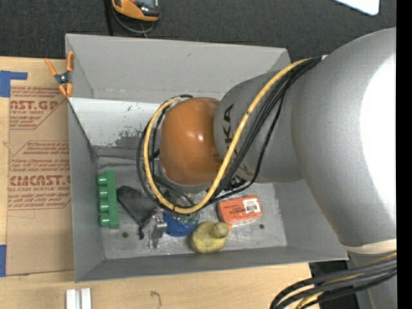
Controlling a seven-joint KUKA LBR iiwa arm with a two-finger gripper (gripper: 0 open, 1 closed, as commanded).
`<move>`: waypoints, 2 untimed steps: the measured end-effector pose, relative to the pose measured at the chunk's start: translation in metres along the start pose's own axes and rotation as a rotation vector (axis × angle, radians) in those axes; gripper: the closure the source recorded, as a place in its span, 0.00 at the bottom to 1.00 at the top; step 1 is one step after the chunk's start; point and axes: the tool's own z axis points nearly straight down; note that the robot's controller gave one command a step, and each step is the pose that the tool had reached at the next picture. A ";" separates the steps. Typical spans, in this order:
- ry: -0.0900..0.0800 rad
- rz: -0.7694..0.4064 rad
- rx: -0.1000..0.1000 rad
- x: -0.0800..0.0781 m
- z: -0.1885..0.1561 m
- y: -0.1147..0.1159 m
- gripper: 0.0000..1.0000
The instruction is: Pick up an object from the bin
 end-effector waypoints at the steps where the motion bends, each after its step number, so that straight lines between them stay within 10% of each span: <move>1: 0.000 0.030 0.000 0.006 -0.004 0.000 0.00; 2: 0.000 0.032 0.000 0.006 -0.004 0.000 0.00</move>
Offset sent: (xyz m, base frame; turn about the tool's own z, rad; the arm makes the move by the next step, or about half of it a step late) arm 0.0213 -0.0233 -0.0600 0.3295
